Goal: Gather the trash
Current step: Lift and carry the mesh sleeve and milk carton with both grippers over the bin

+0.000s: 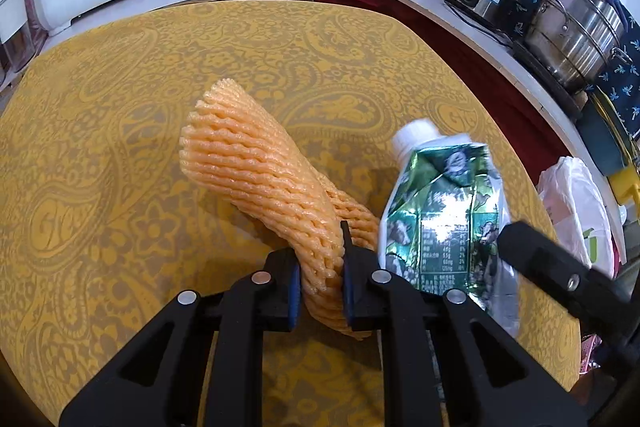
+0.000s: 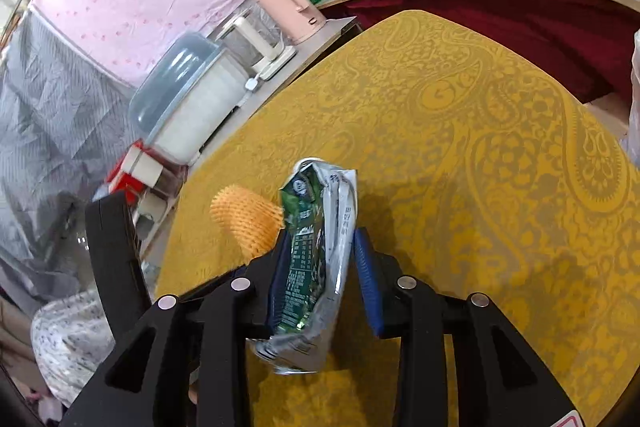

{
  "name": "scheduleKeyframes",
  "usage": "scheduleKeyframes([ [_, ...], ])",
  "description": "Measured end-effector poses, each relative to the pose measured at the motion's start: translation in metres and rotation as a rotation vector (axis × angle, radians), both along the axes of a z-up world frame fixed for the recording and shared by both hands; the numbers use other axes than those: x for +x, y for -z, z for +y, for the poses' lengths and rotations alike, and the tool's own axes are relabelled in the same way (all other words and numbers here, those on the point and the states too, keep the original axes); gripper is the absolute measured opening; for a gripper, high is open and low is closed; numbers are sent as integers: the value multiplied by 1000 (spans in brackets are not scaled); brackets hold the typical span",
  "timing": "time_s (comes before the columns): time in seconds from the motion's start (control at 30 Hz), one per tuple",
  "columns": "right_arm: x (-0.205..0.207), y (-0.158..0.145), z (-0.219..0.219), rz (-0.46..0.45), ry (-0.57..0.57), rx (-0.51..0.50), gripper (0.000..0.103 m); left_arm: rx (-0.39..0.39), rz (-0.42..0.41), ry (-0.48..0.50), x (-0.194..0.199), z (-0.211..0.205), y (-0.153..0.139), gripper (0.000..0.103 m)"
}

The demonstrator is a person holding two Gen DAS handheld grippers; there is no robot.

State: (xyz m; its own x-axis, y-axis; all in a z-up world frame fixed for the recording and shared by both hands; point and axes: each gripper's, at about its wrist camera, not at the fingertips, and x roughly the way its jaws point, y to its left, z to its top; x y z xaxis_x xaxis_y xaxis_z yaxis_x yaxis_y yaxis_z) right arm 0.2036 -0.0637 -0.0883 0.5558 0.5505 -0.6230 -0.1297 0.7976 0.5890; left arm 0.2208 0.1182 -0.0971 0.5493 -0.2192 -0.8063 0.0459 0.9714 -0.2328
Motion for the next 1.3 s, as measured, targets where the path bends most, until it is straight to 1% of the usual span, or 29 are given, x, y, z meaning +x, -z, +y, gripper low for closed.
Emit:
scheduleKeyframes([
  [0.07, -8, -1, 9, 6, -45, 1, 25, 4, 1, 10, -7, -3, -1, 15],
  [0.1, -11, -1, 13, 6, -60, 2, 25, 13, 0, 18, -12, -6, -1, 15],
  [0.13, -15, -3, 16, 0, -64, 3, 20, 27, -3, 21, -15, -9, -1, 14],
  [0.17, -19, -4, 19, -2, -72, -3, 17, 40, -8, 26, -20, -11, -2, 14],
  [0.27, -27, -10, 25, -23, -64, -58, 15, 32, -2, 31, -30, -12, -4, 14],
  [0.43, -40, -21, 16, -50, -27, -80, 13, 19, -18, 27, -45, -9, -16, 14],
  [0.67, -65, -47, -15, -120, 53, -106, 12, 19, -68, 36, -66, -14, -44, 14],
  [0.83, -80, -64, -41, -163, 113, -111, 12, 25, -117, 65, -79, -31, -69, 14],
  [1.1, -102, -90, -94, -230, 213, -122, 12, 42, -196, 139, -95, -83, -106, 14],
  [1.3, -120, -107, -139, -276, 299, -135, 12, 49, -238, 199, -104, -127, -127, 15],
])
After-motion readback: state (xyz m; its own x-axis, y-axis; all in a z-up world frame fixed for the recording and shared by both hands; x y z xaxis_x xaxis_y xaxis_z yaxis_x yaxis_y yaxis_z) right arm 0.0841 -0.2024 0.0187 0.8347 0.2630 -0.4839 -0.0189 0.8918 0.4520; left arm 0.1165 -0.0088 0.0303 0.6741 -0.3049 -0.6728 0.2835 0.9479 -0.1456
